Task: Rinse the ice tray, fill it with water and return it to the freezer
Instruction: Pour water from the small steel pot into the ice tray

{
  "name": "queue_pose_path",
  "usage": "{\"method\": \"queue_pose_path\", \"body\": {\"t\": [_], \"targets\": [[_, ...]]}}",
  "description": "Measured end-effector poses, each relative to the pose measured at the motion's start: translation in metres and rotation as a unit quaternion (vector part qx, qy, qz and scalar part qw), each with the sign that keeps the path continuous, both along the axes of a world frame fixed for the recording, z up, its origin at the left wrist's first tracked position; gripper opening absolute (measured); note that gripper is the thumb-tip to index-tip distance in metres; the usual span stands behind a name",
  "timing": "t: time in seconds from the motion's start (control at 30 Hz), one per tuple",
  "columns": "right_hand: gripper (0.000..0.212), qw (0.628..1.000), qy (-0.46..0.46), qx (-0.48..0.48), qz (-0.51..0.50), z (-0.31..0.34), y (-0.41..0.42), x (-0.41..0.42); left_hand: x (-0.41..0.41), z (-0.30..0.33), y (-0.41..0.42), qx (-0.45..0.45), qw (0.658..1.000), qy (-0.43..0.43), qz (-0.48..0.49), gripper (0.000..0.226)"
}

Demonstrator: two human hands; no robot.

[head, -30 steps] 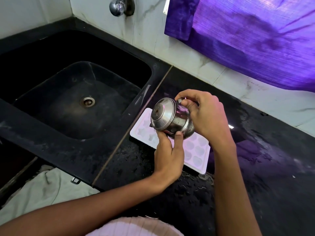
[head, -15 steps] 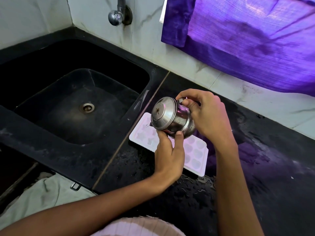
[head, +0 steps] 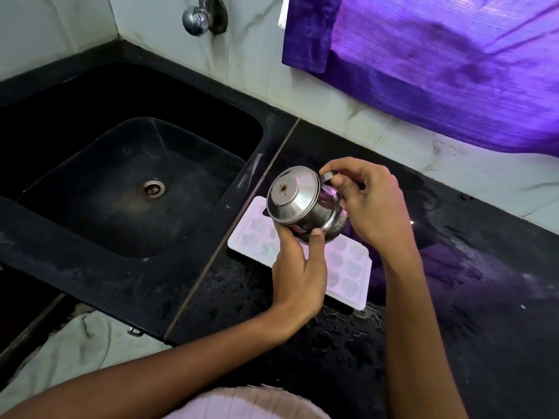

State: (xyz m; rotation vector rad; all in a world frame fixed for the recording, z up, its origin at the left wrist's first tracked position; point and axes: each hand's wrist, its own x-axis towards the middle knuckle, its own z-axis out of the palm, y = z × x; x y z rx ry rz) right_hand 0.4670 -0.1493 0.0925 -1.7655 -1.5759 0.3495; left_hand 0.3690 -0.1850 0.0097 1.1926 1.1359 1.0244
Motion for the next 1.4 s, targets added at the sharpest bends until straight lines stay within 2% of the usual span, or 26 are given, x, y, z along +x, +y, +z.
{"method": "queue_pose_path", "body": {"t": [0.2,0.43,0.7,0.83,0.97,1.4], "targets": [[0.025,0.997,0.078,0.009,-0.013,-0.015,0.006,0.011,0.0,0.002,0.011,0.014,1.0,-0.017,0.008,0.068],[0.029,0.972,0.227,0.033,-0.049,-0.034,0.021,0.024,0.005,0.004,0.047,0.033,0.999,-0.03,0.02,0.066],[0.036,0.935,0.341,0.054,-0.085,-0.058,0.06,0.039,0.025,0.007,0.1,0.043,0.997,-0.055,0.034,0.043],[0.037,0.918,0.375,0.057,-0.117,-0.074,0.085,0.048,0.035,-0.001,0.133,0.033,0.998,-0.052,0.024,0.028],[0.034,0.9,0.408,0.053,-0.143,-0.091,0.111,0.056,0.044,-0.014,0.166,0.032,0.999,-0.031,0.013,0.04],[0.031,0.879,0.432,0.072,-0.186,-0.118,0.144,0.067,0.058,-0.029,0.208,0.034,0.999,0.002,-0.026,0.049]]}}
